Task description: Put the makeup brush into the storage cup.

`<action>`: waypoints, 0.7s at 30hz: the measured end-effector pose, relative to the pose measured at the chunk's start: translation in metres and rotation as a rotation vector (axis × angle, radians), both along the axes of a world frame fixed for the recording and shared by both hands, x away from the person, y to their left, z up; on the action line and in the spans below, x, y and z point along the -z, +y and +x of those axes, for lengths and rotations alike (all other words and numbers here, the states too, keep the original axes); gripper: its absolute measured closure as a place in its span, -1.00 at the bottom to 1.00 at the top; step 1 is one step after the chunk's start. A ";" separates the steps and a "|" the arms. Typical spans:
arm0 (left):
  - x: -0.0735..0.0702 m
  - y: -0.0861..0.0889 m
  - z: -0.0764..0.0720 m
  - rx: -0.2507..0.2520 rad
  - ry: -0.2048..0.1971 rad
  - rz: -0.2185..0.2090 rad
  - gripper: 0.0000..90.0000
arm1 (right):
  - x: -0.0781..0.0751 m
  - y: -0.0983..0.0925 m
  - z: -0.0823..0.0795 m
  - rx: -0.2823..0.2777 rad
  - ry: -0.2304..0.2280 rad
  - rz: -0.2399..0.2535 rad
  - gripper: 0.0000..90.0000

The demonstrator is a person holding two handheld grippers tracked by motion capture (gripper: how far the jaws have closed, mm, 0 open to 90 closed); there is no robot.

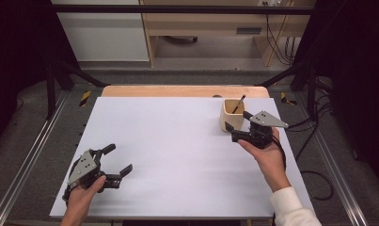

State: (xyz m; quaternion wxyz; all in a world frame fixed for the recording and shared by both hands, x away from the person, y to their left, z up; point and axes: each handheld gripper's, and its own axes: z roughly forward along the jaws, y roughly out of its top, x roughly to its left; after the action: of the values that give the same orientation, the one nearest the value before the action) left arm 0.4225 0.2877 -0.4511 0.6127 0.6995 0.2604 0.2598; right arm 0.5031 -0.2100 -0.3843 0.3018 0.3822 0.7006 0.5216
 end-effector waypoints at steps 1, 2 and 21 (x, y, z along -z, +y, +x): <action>0.000 0.000 0.000 0.000 0.000 0.003 -0.96 | 0.001 -0.001 -0.001 0.003 0.002 0.002 -0.63; 0.000 0.000 0.000 0.001 0.000 0.000 -0.96 | 0.002 -0.001 -0.002 0.004 0.003 0.004 -0.66; 0.000 -0.001 -0.001 0.003 -0.002 0.001 -0.96 | 0.008 -0.021 -0.014 0.040 0.032 0.049 -0.86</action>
State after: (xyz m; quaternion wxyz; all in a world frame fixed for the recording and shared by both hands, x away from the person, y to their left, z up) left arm 0.4215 0.2864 -0.4509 0.6131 0.6998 0.2585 0.2598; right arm 0.4887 -0.2308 -0.3928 0.2917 0.4117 0.6846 0.5261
